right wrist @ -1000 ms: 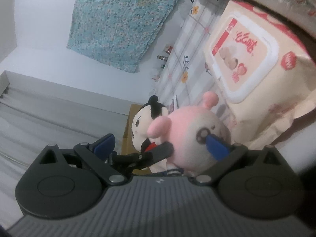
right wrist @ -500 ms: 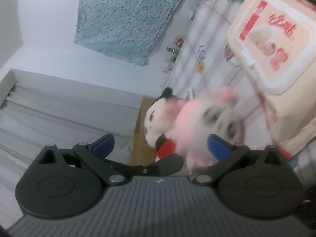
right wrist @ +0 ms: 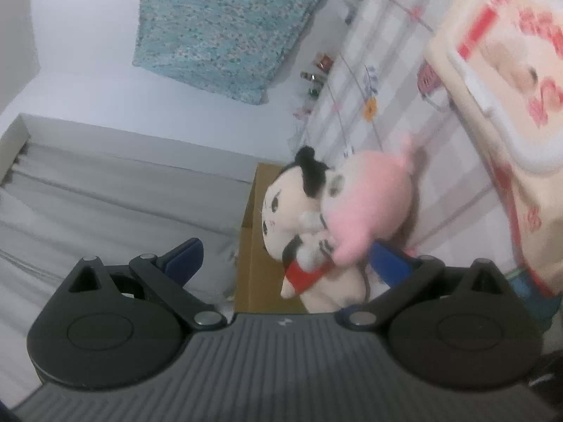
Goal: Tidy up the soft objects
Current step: 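Pass the pink pig plush from the right tool to the left tool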
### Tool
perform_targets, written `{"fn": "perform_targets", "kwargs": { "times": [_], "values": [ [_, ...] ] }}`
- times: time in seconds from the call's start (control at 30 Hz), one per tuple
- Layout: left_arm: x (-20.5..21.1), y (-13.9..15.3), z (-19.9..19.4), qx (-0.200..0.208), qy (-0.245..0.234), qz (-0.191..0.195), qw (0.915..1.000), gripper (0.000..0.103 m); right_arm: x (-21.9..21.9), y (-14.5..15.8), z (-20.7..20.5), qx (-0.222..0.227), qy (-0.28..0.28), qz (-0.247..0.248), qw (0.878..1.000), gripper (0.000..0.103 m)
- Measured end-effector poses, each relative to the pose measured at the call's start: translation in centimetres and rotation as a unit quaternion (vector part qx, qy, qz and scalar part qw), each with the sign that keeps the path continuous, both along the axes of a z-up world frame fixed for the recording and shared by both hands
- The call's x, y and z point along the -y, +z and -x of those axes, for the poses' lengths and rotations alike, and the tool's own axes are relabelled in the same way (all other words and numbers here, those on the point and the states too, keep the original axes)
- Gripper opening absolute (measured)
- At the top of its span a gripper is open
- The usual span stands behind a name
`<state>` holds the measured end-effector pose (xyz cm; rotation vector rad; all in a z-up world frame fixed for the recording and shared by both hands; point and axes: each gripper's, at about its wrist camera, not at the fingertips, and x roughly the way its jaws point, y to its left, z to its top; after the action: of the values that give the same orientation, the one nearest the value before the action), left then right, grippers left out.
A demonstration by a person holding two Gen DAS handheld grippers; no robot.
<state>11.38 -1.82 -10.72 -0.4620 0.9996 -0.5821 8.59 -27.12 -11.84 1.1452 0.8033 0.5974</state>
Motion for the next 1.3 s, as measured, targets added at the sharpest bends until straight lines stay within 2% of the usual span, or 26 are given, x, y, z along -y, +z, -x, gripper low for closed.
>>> {"fn": "perform_targets", "kwargs": {
  "times": [0.07,0.17,0.3,0.4,0.47,0.57,0.67,0.73,0.83,0.93,1.03,1.07,1.13,1.23,1.3],
  "values": [
    [1.3,2.4,0.3,0.057,-0.017,-0.075,0.9954,0.092,0.1,1.2,0.2,0.016,-0.009,0.026,0.999,0.102],
    [2.7,4.0,-0.4,0.108,-0.012,-0.143,0.9838,0.097,0.4,3.0,0.7,0.038,-0.022,0.082,0.996,0.102],
    [4.1,3.5,-2.7,0.105,-0.002,-0.205,0.9731,0.098,0.4,4.8,1.5,0.071,-0.034,0.144,0.986,0.102],
    [5.7,2.1,-3.8,0.122,-0.023,-0.275,0.9535,0.098,0.1,5.2,1.9,0.083,-0.033,0.178,0.980,0.102],
    [7.3,1.3,-4.5,0.134,-0.056,-0.323,0.9350,0.098,0.0,5.0,2.1,0.088,-0.023,0.202,0.975,0.102],
    [8.6,-0.2,-5.3,0.131,-0.114,-0.362,0.9157,0.099,-0.1,4.5,2.1,0.094,-0.011,0.226,0.970,0.102],
    [9.2,-1.0,-5.5,0.144,-0.134,-0.397,0.8966,0.101,-0.6,3.5,1.8,0.092,0.001,0.212,0.973,0.102],
    [9.4,-1.5,-5.8,0.147,-0.144,-0.411,0.8882,0.103,-0.7,2.9,1.7,0.093,0.005,0.202,0.975,0.102],
    [9.2,-2.4,-6.6,0.131,-0.143,-0.433,0.8804,0.103,-0.4,2.2,1.5,0.088,0.006,0.185,0.979,0.102],
    [8.5,-2.7,-7.5,0.112,-0.120,-0.432,0.8869,0.098,0.0,2.0,1.6,0.092,0.000,0.180,0.979,0.102],
    [7.9,-2.1,-7.4,0.119,-0.088,-0.433,0.8892,0.075,0.6,2.4,2.2,0.099,-0.010,0.180,0.979,0.102],
    [7.5,-1.7,-7.5,0.115,-0.081,-0.424,0.8946,0.074,0.8,2.5,2.3,0.099,-0.014,0.181,0.978,0.102],
    [6.6,-1.0,-7.6,0.100,-0.056,-0.391,0.9132,0.071,1.3,2.8,2.6,0.100,-0.022,0.182,0.978,0.102],
    [5.6,1.0,-6.7,0.108,-0.023,-0.361,0.9262,0.070,1.7,3.4,3.0,0.103,-0.032,0.194,0.975,0.102],
    [4.5,3.4,-5.6,0.122,0.004,-0.325,0.9377,0.070,1.7,3.9,3.2,0.107,-0.037,0.205,0.972,0.102]
  ]
}}
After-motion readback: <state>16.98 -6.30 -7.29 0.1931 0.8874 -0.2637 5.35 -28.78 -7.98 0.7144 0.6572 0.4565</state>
